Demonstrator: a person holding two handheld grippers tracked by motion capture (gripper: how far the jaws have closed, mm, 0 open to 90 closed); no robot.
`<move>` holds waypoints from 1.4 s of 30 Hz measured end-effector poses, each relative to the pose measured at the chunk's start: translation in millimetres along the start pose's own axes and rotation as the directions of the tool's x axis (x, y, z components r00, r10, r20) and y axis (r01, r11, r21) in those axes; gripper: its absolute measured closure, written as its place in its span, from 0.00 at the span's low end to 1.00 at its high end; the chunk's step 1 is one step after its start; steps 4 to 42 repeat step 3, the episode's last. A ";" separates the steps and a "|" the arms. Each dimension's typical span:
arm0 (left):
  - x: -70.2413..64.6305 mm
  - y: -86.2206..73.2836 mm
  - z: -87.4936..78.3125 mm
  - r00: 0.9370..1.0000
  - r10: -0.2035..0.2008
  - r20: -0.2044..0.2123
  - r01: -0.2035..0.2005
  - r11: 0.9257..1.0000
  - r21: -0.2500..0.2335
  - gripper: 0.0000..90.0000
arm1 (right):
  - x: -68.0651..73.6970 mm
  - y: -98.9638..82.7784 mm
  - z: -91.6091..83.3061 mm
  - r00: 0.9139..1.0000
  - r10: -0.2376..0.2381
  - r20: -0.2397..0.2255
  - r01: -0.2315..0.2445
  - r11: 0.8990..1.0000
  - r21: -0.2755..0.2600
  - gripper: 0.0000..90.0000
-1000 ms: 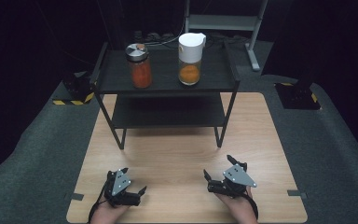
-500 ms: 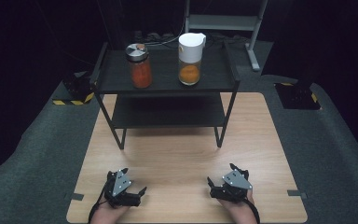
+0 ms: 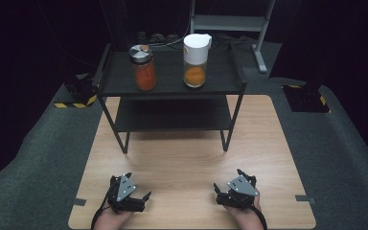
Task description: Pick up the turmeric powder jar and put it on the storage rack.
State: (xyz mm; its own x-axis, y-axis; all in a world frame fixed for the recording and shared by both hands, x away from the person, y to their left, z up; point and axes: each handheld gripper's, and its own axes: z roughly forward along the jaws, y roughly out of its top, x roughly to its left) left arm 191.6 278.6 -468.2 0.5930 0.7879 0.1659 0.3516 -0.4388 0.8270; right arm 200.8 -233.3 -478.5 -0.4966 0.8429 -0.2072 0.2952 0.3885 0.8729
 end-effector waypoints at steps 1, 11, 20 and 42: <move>-0.3 0.2 0.0 1.000 0.001 -0.001 -0.001 1.000 0.001 0.01 | -0.2 -0.1 -0.1 1.000 0.001 -0.001 -0.001 1.000 0.000 0.01; -0.6 0.7 0.2 1.000 0.006 -0.001 -0.006 1.000 0.004 0.01 | -0.5 0.0 0.0 1.000 0.000 -0.003 0.000 1.000 0.000 0.01; -0.6 0.7 0.2 1.000 0.006 -0.001 -0.006 1.000 0.004 0.01 | -0.5 0.0 0.0 1.000 0.000 -0.003 0.000 1.000 0.000 0.01; -0.6 0.7 0.2 1.000 0.006 -0.001 -0.006 1.000 0.004 0.01 | -0.5 0.0 0.0 1.000 0.000 -0.003 0.000 1.000 0.000 0.01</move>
